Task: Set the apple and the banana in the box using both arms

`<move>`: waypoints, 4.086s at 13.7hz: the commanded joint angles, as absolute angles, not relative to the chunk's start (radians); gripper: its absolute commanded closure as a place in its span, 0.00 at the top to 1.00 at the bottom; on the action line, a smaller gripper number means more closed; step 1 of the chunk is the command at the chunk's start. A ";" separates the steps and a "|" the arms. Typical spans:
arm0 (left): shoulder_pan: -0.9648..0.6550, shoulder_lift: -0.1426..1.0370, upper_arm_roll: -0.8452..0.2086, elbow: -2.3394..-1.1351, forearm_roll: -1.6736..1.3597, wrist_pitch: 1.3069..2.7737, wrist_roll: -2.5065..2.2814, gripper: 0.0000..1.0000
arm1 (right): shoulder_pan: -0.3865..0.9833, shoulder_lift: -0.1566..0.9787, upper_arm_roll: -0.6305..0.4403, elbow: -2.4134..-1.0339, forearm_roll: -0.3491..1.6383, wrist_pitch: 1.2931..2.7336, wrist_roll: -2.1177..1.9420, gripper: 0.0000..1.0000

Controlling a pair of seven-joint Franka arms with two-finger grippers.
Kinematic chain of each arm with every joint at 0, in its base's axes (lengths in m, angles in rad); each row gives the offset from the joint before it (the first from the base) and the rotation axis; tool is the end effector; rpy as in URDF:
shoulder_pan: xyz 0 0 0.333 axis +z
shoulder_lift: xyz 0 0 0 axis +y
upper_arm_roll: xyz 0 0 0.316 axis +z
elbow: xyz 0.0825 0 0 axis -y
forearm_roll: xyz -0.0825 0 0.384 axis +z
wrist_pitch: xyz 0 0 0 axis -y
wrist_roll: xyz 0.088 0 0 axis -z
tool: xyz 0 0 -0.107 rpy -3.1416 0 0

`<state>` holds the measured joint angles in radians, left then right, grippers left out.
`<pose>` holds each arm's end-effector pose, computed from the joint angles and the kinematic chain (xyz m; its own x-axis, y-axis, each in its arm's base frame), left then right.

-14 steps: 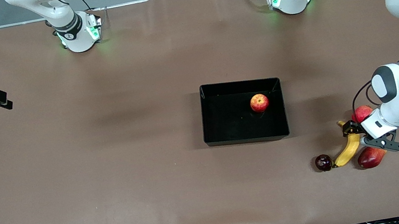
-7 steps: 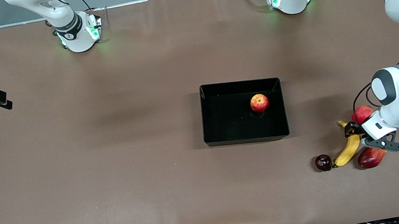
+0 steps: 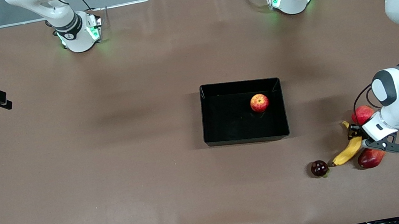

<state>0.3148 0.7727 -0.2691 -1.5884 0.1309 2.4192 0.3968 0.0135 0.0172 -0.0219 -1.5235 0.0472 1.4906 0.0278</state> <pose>0.7030 0.0600 0.2003 0.9289 -0.3511 0.1174 -0.3587 -0.9321 0.0507 0.5518 0.0008 0.6304 0.9982 -0.0324 -0.0513 -0.0347 -0.9984 -0.0454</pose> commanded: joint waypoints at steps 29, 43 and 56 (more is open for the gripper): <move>-0.417 0.623 -0.313 -1.589 0.244 2.025 -0.422 0.00 | -0.014 0.023 -0.012 -1.508 0.049 1.477 0.034 1.00; -0.413 0.638 -0.296 -1.485 0.247 1.999 -0.537 1.00 | -0.012 0.023 -0.012 -1.508 0.051 1.477 0.035 1.00; 0.001 0.155 -0.302 -1.402 0.184 1.614 -0.342 1.00 | -0.014 0.023 -0.012 -1.508 0.051 1.477 0.037 1.00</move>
